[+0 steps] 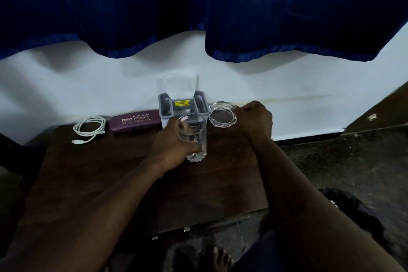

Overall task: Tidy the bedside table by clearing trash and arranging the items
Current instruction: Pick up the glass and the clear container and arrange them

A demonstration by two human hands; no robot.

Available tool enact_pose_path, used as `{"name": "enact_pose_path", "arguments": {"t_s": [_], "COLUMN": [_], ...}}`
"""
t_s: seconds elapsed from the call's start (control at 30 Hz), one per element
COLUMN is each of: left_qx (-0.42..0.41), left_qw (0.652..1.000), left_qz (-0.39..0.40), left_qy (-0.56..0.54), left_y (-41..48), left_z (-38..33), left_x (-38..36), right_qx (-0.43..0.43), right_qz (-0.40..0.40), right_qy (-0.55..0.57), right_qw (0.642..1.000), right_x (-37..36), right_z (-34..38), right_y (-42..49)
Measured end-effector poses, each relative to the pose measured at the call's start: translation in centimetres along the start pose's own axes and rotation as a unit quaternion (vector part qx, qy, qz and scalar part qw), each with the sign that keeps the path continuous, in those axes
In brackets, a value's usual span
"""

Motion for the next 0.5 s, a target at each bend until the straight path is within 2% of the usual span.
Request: {"name": "enact_pose_path", "arguments": {"t_s": [0.07,0.13,0.23,0.27,0.33,0.4,0.43,0.5], "left_qx": [0.004,-0.004,-0.015,-0.021,-0.038,-0.048,-0.047,-0.046], "left_qw": [0.997,0.988,0.969,0.965,0.962,0.957,0.956,0.958], "left_qz": [0.017,0.032,0.037,0.036,0.021,0.008,0.008,0.014], "left_qy": [-0.080,-0.152,-0.245,-0.260,-0.271,-0.286,-0.291,-0.282], "left_y": [-0.3,-0.7,-1.1,-1.1,-1.0,-0.7,-0.5,-0.1], "left_z": [-0.9,-2.0,-3.5,-3.9,-4.6,-5.1,-5.3,-5.5], "left_x": [-0.3,-0.5,-0.7,-0.8,-0.9,-1.3,-1.5,-2.2], "right_qx": [-0.019,-0.060,-0.117,-0.150,-0.204,-0.236,-0.245,-0.254], "right_qz": [0.123,0.251,0.334,0.358,0.395,0.391,0.376,0.336], "right_qy": [0.127,0.243,0.258,0.282,0.371,0.470,0.510,0.553], "right_qw": [0.984,0.935,0.899,0.877,0.816,0.755,0.734,0.719], "right_x": [0.6,1.1,1.4,1.7,2.1,2.4,2.3,1.9], "right_z": [1.0,2.0,2.0,1.8,2.0,2.4,2.7,2.9], "right_y": [-0.8,-2.7,-4.7,-5.1,-5.5,-5.9,-6.0,-6.0]}}
Point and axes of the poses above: each hand's wrist, its own y-axis towards the middle knuckle, its own x-axis out of the back of the hand, z = x × y, the point moved 1 cm from there along y, towards the middle knuckle, and after that the axes turned 9 degrees about x, right-handed, at the moved point
